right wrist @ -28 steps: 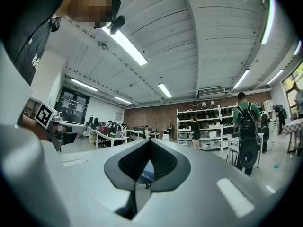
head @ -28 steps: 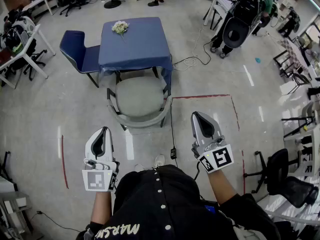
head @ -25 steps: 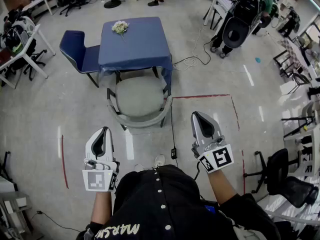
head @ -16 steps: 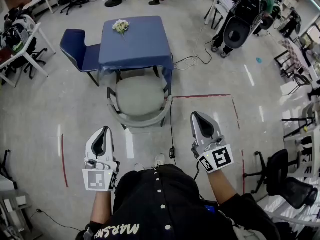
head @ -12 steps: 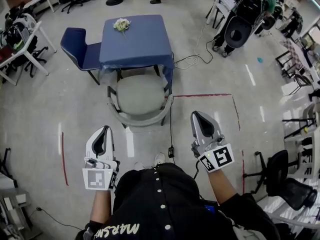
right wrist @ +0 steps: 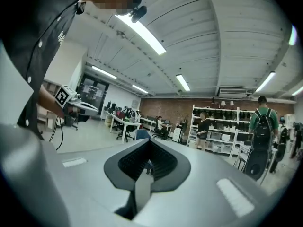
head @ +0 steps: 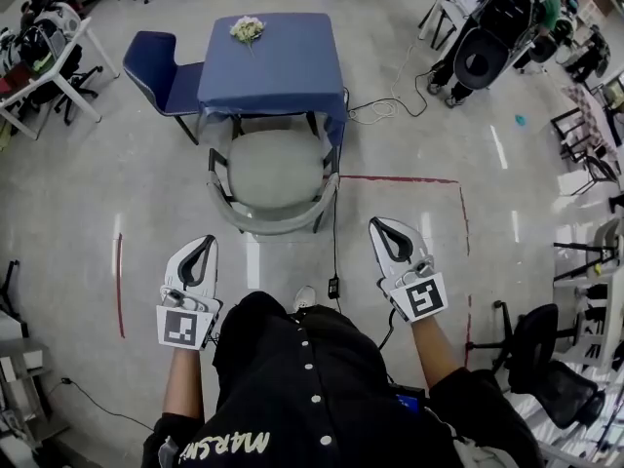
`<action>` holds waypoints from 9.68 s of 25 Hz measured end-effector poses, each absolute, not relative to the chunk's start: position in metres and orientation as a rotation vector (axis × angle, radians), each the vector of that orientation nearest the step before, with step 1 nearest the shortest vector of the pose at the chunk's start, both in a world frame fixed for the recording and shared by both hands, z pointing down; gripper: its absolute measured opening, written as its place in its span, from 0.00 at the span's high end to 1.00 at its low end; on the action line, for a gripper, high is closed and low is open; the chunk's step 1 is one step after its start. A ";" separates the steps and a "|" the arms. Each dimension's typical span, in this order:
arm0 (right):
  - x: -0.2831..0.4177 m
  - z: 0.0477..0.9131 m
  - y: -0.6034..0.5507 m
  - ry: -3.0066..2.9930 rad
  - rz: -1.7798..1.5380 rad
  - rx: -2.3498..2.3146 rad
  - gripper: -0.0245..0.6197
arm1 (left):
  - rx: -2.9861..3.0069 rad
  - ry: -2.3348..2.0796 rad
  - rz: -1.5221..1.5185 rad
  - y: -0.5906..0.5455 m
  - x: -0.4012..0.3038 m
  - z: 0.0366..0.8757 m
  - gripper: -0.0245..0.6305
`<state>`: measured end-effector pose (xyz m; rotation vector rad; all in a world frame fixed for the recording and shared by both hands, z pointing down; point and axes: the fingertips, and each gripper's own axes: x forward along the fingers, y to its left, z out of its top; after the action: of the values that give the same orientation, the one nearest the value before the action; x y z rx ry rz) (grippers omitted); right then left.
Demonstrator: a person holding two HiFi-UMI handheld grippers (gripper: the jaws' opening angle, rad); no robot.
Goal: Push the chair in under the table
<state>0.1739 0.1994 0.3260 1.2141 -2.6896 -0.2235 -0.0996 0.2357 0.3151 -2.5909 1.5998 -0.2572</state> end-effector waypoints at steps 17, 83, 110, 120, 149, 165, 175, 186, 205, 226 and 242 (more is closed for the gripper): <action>0.156 0.368 0.125 -2.664 -0.123 1.210 0.93 | -2.590 1.709 -0.334 0.169 -0.122 0.358 0.96; 0.053 0.683 0.169 -2.255 -0.231 -0.235 0.73 | -2.709 -0.116 -1.257 0.172 -0.112 0.681 0.76; 0.058 0.683 0.158 -2.262 -0.240 -0.364 0.77 | -2.687 -0.272 -1.192 0.164 -0.104 0.681 0.80; 0.058 0.683 0.153 -2.273 -0.248 -0.374 0.77 | -2.692 -0.353 -1.192 0.159 -0.103 0.681 0.79; 0.049 0.687 0.036 -2.275 -0.291 -0.332 0.76 | -2.712 -0.254 -1.237 0.046 -0.114 0.685 0.79; 0.045 0.692 0.012 -2.277 -0.255 -0.393 0.75 | -2.718 -0.334 -1.241 0.021 -0.116 0.690 0.79; 0.038 0.690 0.002 -2.240 -0.268 -0.332 0.51 | -2.629 -0.202 -1.296 0.011 -0.121 0.688 0.59; 0.067 0.668 0.004 -2.214 -0.254 -0.181 0.50 | -2.575 -0.059 -1.403 0.023 -0.146 0.672 0.54; 0.102 0.491 -0.062 -2.516 0.105 0.837 0.89 | -2.764 1.422 -0.826 -0.060 -0.175 0.495 0.96; 0.168 0.313 -0.118 -2.669 0.162 1.638 0.93 | -2.560 1.805 -0.308 -0.073 -0.177 0.329 0.96; 0.177 0.249 -0.108 -2.682 -0.032 1.695 0.93 | -2.425 1.925 -0.250 -0.066 -0.210 0.268 0.96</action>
<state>0.1774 -0.1083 0.2491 1.6948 -2.6819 -0.0317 -0.2100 -0.0659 0.2681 -2.4251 1.9251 -0.2499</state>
